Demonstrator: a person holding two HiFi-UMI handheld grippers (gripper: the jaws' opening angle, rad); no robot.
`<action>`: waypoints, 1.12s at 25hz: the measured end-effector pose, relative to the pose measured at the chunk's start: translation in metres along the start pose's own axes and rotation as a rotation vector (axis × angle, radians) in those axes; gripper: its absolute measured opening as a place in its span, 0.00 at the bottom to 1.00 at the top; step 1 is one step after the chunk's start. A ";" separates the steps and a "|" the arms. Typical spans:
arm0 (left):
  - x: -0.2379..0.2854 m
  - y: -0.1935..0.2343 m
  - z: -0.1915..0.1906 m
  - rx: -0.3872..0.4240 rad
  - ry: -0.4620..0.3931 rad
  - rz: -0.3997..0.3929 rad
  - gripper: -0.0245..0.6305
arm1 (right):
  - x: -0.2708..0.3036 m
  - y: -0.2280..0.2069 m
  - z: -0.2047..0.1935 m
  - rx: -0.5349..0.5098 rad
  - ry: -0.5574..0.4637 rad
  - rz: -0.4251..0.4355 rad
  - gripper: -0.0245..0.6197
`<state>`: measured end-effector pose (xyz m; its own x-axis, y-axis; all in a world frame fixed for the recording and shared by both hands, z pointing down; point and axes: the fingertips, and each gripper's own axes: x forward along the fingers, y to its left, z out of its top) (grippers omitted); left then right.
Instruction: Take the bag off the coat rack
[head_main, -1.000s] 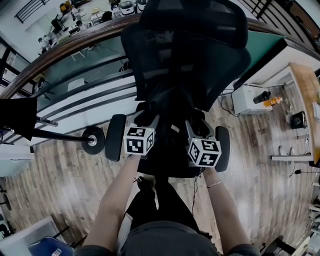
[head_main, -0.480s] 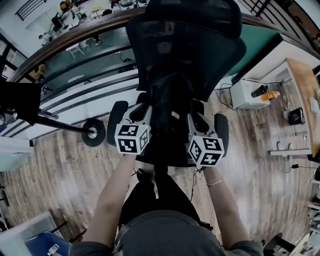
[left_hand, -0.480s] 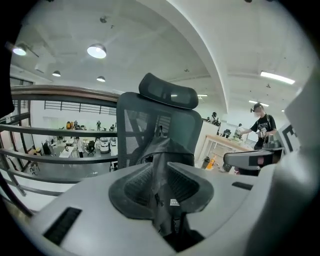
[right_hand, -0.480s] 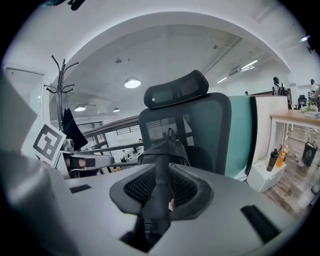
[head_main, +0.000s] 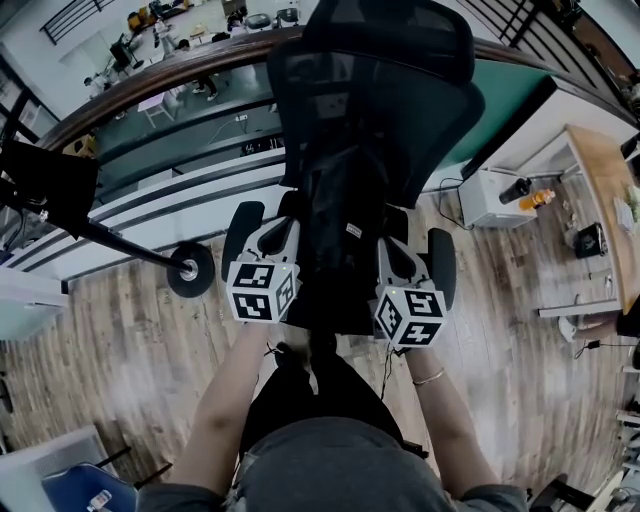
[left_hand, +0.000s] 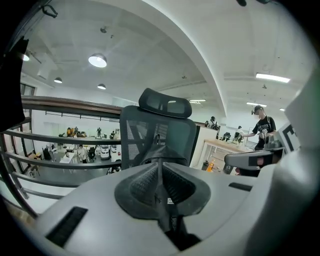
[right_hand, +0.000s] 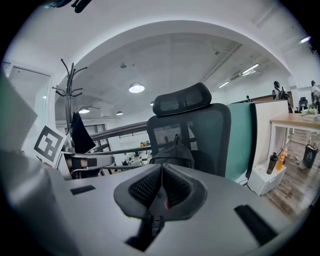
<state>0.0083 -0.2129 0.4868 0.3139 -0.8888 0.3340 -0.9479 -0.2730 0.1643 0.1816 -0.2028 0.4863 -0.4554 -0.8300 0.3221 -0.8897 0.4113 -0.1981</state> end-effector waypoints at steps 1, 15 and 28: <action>-0.003 -0.001 0.000 0.005 -0.003 0.000 0.10 | -0.003 0.003 0.001 -0.001 -0.006 0.001 0.05; -0.040 -0.001 -0.018 0.034 0.031 0.022 0.08 | -0.028 0.020 0.011 0.055 -0.051 0.009 0.04; -0.069 0.002 -0.019 0.027 0.003 0.038 0.08 | -0.046 0.041 0.013 0.020 -0.062 0.020 0.04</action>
<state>-0.0146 -0.1447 0.4817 0.2774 -0.8978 0.3421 -0.9603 -0.2486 0.1264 0.1668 -0.1530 0.4516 -0.4701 -0.8433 0.2603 -0.8791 0.4212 -0.2231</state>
